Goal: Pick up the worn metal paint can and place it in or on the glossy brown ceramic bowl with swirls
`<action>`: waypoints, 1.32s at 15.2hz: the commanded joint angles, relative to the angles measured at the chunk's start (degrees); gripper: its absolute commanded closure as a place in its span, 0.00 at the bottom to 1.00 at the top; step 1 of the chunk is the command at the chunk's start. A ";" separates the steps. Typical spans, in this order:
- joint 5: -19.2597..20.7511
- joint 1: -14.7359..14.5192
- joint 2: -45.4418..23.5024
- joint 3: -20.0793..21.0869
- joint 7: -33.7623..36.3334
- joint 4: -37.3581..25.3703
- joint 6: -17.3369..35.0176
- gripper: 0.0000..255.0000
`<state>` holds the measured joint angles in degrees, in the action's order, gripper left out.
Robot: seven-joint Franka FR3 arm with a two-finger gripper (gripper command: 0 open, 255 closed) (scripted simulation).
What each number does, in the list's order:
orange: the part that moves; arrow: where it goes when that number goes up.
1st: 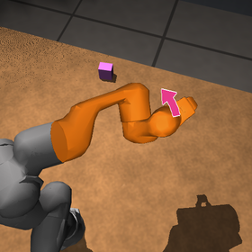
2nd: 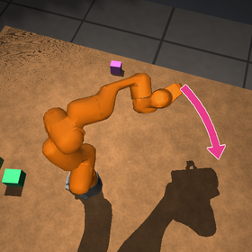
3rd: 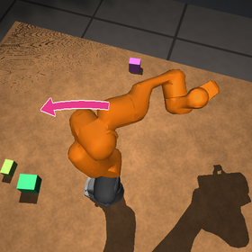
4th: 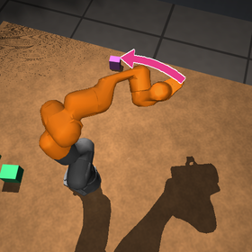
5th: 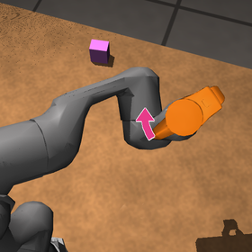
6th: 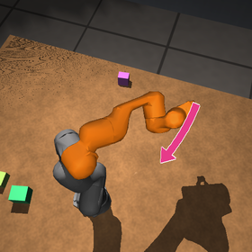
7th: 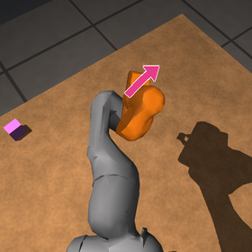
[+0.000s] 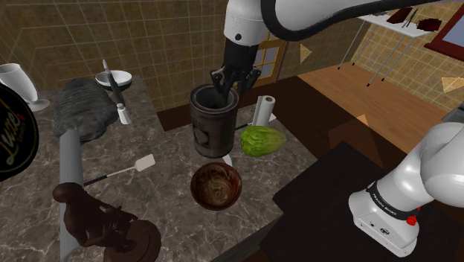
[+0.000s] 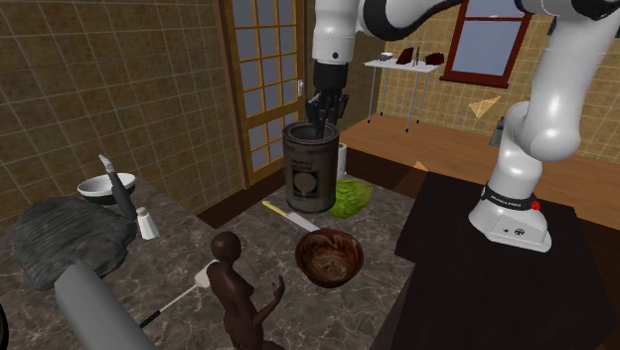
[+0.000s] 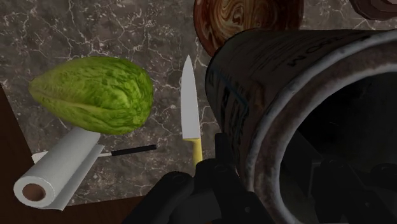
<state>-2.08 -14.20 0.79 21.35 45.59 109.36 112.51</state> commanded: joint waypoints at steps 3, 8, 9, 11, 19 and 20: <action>-1.70 -1.88 4.82 1.87 3.31 2.43 -1.73 1.00; -2.72 -3.19 7.22 3.30 5.59 5.27 -0.99 1.00; -2.69 -3.21 7.11 3.34 5.61 5.93 -0.22 1.00; -2.64 -3.24 6.87 3.43 5.64 7.24 1.31 1.00; -2.18 -3.35 5.36 3.82 5.94 11.98 7.45 1.00; -2.09 -3.36 5.11 3.87 6.00 12.52 8.22 1.00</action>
<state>-4.20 -17.54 6.00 25.17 51.54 121.30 119.80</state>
